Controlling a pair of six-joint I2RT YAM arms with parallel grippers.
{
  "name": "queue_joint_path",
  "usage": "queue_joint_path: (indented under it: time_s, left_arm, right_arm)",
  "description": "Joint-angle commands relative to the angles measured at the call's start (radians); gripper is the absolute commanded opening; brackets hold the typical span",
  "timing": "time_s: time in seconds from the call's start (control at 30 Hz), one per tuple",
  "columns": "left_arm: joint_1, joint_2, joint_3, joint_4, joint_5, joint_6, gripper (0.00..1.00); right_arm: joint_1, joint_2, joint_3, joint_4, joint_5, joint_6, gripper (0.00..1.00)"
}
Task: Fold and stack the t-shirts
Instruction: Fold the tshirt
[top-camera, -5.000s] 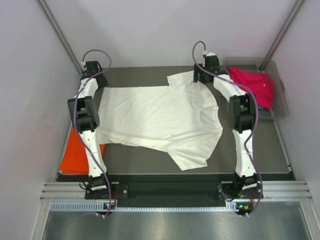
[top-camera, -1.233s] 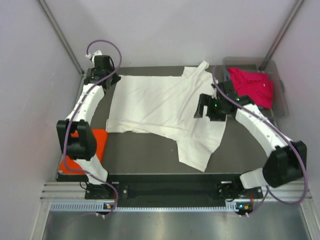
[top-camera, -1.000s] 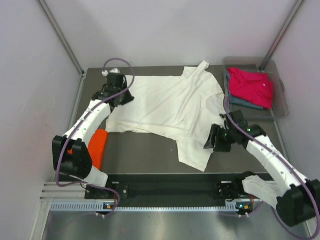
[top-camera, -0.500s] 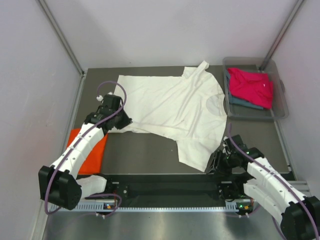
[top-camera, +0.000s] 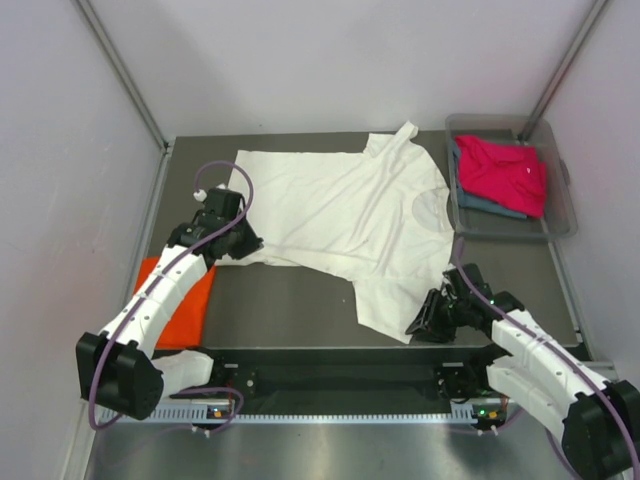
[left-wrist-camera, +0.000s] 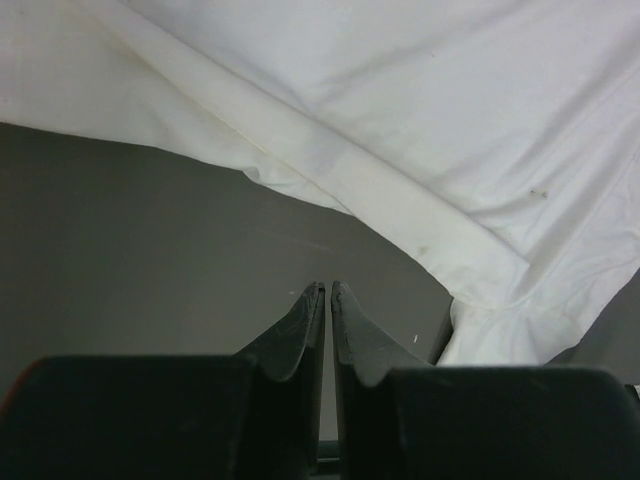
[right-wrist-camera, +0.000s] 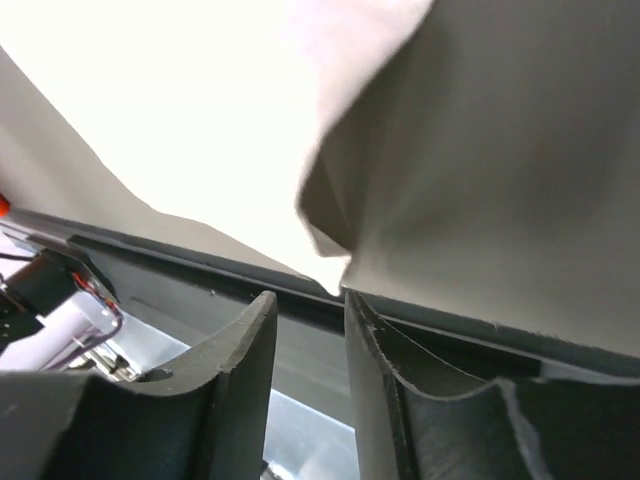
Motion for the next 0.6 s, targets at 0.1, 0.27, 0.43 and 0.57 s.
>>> queue_joint_path:
  time_s: [0.1, 0.27, 0.43, 0.57]
  left_arm:
    - [0.0, -0.03, 0.042, -0.023, 0.011, 0.04, 0.12]
    - [0.0, -0.044, 0.042, -0.028, -0.02, 0.056, 0.12]
    - [0.002, -0.041, 0.045, -0.028, -0.023, 0.059, 0.12]
    - [0.002, -0.033, 0.054, -0.041, -0.04, 0.056, 0.12]
  right_arm:
    - [0.024, 0.054, -0.035, 0.12, 0.015, 0.062, 0.32]
    - [0.035, 0.059, -0.059, 0.135, 0.041, 0.085, 0.28]
    - [0.073, 0.109, -0.105, 0.241, 0.032, 0.141, 0.27]
    - [0.093, 0.143, -0.101, 0.238, 0.069, 0.168, 0.19]
